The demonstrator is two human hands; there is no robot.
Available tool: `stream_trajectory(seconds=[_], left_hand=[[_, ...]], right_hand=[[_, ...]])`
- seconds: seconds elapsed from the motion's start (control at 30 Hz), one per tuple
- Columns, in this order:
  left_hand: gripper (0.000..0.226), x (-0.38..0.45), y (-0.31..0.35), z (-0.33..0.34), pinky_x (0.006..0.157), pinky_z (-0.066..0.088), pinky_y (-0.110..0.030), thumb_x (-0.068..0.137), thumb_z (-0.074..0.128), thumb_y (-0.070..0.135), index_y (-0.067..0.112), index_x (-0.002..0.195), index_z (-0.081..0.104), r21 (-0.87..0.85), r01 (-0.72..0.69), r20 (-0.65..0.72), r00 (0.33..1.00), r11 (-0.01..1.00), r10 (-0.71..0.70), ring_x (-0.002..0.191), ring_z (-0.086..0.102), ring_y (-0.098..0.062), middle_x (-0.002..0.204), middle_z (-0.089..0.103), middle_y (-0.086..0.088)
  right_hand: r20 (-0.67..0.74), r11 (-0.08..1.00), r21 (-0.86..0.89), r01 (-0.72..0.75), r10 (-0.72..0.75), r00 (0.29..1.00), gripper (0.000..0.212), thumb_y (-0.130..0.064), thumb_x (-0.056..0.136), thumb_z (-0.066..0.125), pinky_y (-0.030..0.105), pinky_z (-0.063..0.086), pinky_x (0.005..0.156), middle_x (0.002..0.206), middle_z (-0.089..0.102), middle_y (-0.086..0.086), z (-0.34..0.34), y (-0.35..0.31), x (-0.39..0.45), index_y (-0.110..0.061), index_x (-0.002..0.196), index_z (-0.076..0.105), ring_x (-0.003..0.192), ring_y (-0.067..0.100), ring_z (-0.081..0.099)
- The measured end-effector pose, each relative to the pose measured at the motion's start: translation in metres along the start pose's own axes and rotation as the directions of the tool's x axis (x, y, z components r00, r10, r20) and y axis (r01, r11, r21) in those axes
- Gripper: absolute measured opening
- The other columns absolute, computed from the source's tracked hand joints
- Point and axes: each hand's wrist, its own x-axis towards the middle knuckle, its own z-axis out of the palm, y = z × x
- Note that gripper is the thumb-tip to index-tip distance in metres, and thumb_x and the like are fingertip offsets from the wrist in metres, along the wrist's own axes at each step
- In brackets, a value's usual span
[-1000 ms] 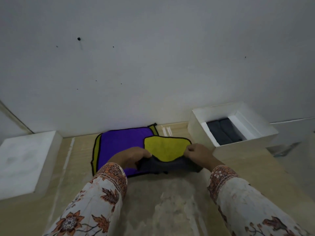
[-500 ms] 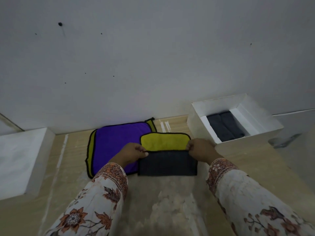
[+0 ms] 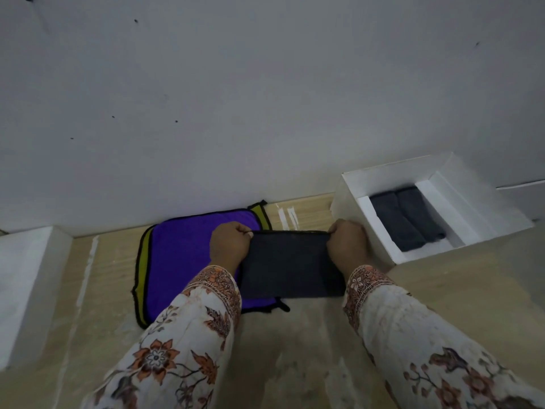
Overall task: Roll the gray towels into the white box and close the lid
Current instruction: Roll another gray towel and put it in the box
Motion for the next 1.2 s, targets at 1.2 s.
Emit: stream_trajectory(seconds=[1.2], left_hand=[[0.01, -0.085, -0.067, -0.002, 0.068, 0.052, -0.036, 0.083, 0.065, 0.017, 0.011, 0.09, 0.067, 0.502, -0.68, 0.332, 0.722, 0.534, 0.607, 0.081, 0.06, -0.026, 0.091, 0.064, -0.008]], right_hand=[[0.173, 0.764, -0.239, 0.6, -0.574, 0.8, 0.029, -0.012, 0.08, 0.056, 0.032, 0.043, 0.081, 0.107, 0.056, 0.004, 0.037, 0.075, -0.085, -0.014, 0.109, 0.059, 0.099, 0.024, 0.052]])
